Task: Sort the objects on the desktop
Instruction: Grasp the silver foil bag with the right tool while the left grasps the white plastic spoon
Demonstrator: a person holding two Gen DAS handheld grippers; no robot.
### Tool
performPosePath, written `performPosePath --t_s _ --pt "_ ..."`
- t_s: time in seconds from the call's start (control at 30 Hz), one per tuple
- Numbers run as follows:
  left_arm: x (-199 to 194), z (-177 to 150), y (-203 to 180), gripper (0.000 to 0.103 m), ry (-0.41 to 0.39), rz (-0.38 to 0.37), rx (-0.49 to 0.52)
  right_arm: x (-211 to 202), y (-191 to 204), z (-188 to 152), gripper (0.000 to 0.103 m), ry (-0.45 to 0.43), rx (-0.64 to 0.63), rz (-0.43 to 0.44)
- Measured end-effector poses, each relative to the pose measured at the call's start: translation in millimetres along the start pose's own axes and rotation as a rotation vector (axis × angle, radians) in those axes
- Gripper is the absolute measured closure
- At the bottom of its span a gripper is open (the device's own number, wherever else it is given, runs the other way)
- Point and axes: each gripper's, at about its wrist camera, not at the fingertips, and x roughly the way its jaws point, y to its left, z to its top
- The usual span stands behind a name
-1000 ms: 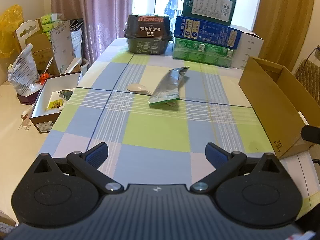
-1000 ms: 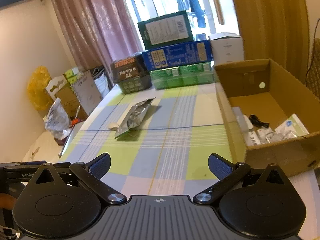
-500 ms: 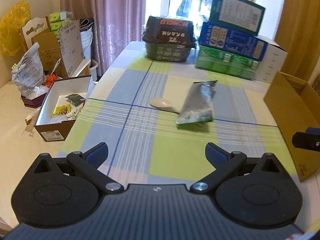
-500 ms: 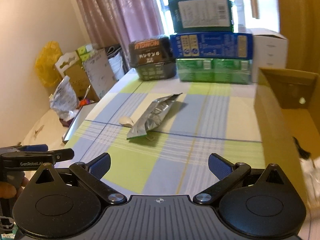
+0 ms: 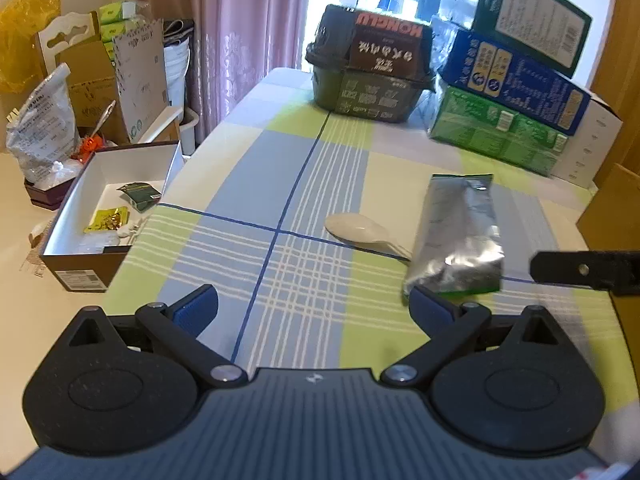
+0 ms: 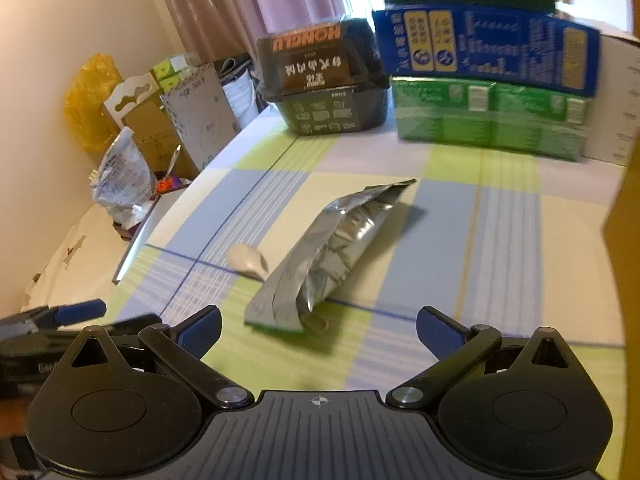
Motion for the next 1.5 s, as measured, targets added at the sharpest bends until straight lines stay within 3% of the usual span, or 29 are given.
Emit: performPosePath --t_s 0.47,0.63,0.87,0.97,1.1,1.23,1.3,1.4,1.47,1.5 --pt "49.7 -13.8 14.8 0.004 0.004 -0.013 -0.048 91.7 -13.8 29.4 0.003 0.024 0.035 0.004" --pt "50.3 -12.2 10.7 0.004 -0.009 -0.017 -0.03 108.7 -14.2 32.7 0.021 0.046 0.036 0.005" --pt "54.1 -11.8 5.4 0.004 0.007 -0.037 -0.023 107.9 -15.8 38.3 0.054 0.089 -0.039 -0.027" --pt "53.5 -9.3 0.0 0.005 0.01 -0.047 -0.015 96.3 -20.4 35.5 0.06 0.116 -0.102 -0.05" --pt "59.5 1.4 -14.6 0.011 0.013 -0.075 -0.011 76.6 -35.6 28.5 0.068 0.141 -0.143 -0.1" --pt "75.6 16.0 -39.1 0.017 0.032 -0.116 -0.009 55.9 -55.4 18.9 0.07 0.149 -0.123 -0.113" --pt "87.0 20.9 -51.6 0.032 0.052 -0.126 0.003 47.8 -59.2 13.4 0.07 0.15 -0.127 -0.116" --pt "101.7 25.9 -67.9 0.046 0.073 -0.11 0.039 39.5 -60.2 6.7 0.07 0.147 -0.121 -0.111" --pt "105.6 27.5 -75.1 0.047 0.074 -0.077 0.06 34.8 -61.1 1.9 0.07 0.141 -0.119 -0.109" --pt "105.3 27.7 -77.0 0.054 0.072 -0.067 0.067 33.0 -60.7 -0.2 0.07 0.138 -0.119 -0.108"
